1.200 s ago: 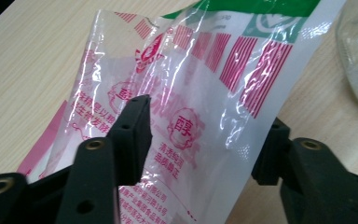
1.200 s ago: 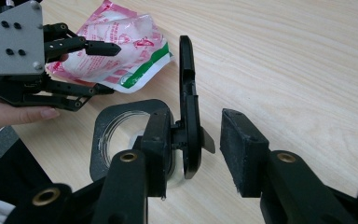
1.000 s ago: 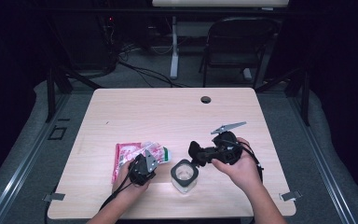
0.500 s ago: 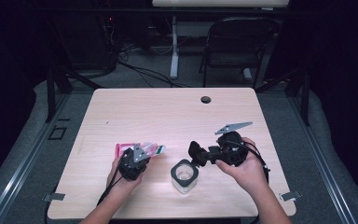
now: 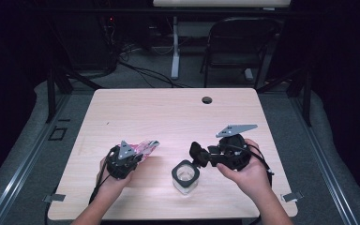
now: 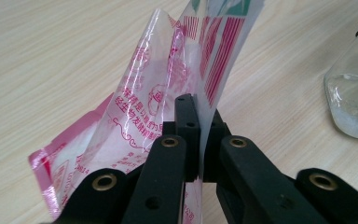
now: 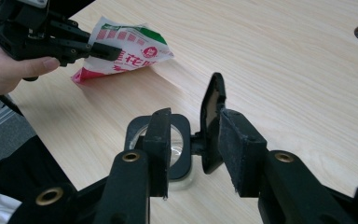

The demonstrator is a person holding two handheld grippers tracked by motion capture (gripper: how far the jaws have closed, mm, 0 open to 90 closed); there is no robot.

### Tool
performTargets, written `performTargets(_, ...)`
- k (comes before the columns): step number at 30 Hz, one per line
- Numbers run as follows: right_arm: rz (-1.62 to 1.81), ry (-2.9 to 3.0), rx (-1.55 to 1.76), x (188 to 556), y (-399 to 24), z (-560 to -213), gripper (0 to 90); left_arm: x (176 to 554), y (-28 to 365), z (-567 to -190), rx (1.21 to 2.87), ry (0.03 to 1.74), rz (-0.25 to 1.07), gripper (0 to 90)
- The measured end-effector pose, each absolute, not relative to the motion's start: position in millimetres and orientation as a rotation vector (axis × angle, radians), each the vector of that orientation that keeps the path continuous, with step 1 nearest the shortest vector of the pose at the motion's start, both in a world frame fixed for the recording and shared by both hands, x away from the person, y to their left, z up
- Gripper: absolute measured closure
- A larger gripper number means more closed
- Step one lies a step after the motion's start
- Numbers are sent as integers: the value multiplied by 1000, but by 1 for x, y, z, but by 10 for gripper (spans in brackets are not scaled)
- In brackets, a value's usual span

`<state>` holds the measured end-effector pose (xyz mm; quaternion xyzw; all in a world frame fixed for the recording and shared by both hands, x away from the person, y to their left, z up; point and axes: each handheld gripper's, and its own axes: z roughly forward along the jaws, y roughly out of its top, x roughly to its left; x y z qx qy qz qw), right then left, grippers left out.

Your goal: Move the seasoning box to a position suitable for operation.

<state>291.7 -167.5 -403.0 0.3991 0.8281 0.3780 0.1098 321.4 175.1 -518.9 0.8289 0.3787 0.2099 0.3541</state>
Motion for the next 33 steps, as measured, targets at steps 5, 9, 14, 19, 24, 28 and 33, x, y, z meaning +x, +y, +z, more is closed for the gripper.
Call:
performTargets(5, 1118, 2448, 1162, 291, -162, -404, 645, 320, 189, -505, 2121, 978, 568, 900)
performTargets(9, 1122, 2459, 1158, 291, -158, -410, 645, 321, 200, -490, 2096, 986, 584, 900)
performTargets(14, 1136, 2464, 1153, 291, -155, -413, 645, 324, 213, -477, 2066, 1002, 598, 900)
performTargets(19, 1135, 2475, 1165, 293, -156, -419, 645, 328, 231, -457, 2023, 1032, 640, 900)
performTargets(24, 1140, 2473, 1173, 293, -157, -421, 645, 329, 237, -445, 2001, 1030, 637, 900)
performTargets(28, 1146, 2473, 1169, 292, -158, -421, 645, 323, 229, -435, 1999, 968, 612, 900)
performTargets(33, 1143, 2475, 1167, 292, -157, -421, 645, 314, 210, -431, 2029, 882, 588, 900)
